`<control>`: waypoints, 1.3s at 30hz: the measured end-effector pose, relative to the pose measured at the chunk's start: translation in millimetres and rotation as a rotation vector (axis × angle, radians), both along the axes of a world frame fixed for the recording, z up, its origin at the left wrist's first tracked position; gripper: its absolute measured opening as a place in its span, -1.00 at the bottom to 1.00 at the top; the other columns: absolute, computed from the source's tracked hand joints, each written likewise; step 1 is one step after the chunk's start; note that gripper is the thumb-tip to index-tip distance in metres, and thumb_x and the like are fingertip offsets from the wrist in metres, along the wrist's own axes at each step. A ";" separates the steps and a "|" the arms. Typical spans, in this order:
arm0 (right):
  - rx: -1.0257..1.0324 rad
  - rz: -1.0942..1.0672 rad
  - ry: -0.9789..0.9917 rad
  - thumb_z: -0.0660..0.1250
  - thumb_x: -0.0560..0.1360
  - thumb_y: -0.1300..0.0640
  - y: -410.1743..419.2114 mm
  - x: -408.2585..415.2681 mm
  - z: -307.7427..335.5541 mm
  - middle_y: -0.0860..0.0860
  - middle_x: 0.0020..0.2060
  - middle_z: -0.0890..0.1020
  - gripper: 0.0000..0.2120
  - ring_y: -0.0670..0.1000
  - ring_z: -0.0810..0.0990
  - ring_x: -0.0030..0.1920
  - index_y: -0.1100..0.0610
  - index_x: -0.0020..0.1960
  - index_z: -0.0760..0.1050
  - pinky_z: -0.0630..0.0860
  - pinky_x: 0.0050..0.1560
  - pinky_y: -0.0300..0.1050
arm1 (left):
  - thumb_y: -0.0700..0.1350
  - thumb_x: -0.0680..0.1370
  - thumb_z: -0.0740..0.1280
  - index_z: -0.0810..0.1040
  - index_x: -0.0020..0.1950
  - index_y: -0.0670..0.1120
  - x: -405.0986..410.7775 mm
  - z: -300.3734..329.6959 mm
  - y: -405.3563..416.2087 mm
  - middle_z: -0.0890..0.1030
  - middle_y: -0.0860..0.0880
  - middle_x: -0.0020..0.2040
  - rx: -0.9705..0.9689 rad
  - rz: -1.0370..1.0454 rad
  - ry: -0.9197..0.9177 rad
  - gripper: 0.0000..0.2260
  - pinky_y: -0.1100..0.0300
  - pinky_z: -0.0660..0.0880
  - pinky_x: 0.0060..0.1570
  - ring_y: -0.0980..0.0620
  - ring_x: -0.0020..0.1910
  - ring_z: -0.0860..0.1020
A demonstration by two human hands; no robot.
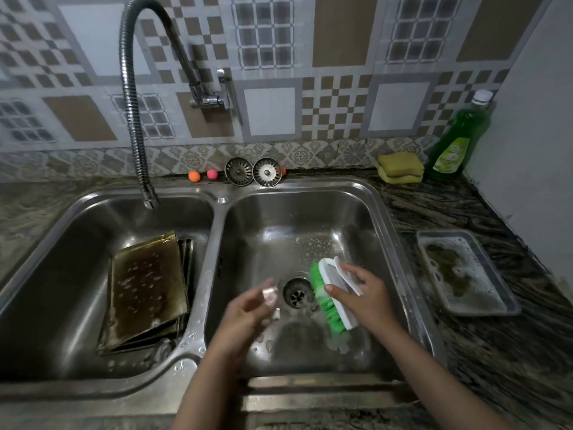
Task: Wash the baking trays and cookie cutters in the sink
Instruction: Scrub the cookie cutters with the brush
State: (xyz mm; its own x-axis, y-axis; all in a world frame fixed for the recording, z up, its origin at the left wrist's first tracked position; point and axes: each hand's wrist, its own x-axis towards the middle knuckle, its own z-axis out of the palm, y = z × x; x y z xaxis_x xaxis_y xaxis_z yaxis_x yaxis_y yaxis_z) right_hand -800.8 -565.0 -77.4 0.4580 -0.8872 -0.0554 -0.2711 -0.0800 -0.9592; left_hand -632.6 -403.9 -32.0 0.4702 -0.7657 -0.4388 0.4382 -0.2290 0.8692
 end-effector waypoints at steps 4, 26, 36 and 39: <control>-0.031 0.089 -0.018 0.61 0.23 0.04 10.6 7.2 -0.7 -0.34 0.00 0.57 -0.49 -0.42 0.52 -0.01 -0.20 0.13 0.54 0.43 -0.17 -0.53 | -0.16 0.45 0.45 0.57 0.18 0.13 61.0 18.2 56.0 0.64 0.01 -0.01 0.164 0.248 -0.423 -0.66 0.24 0.56 -0.20 0.09 -0.10 0.64; -0.151 -0.005 0.082 0.61 0.23 0.03 54.5 -17.0 19.2 -0.24 -0.04 0.60 -0.51 -0.33 0.55 -0.07 -0.19 0.11 0.56 0.43 -0.22 -0.44 | -0.03 0.60 0.20 0.27 0.48 -0.11 78.4 -30.1 85.0 0.21 -0.08 0.53 0.338 -0.206 -1.195 -0.55 -0.02 0.06 0.45 -0.03 0.51 0.15; -0.244 -0.228 0.210 0.59 0.26 -0.01 51.2 -110.0 52.3 -0.09 -0.01 0.58 -0.46 -0.05 0.55 0.01 -0.03 0.21 0.57 0.41 -0.13 -0.21 | 0.08 0.63 0.06 -0.17 0.57 -0.11 65.4 -46.8 81.9 -0.24 -0.03 0.56 0.499 -0.449 -1.311 -0.38 -0.08 -0.08 0.47 -0.01 0.55 -0.09; -0.257 -0.274 0.300 0.59 0.26 -0.04 48.1 -146.2 55.8 -0.05 0.05 0.62 -0.43 -0.04 0.56 0.00 0.00 0.23 0.56 0.41 -0.16 -0.20 | 0.08 0.62 0.10 -0.12 0.57 -0.11 67.2 -48.3 82.8 -0.21 -0.05 0.57 0.488 -0.441 -1.315 -0.36 -0.06 -0.04 0.47 -0.02 0.55 -0.08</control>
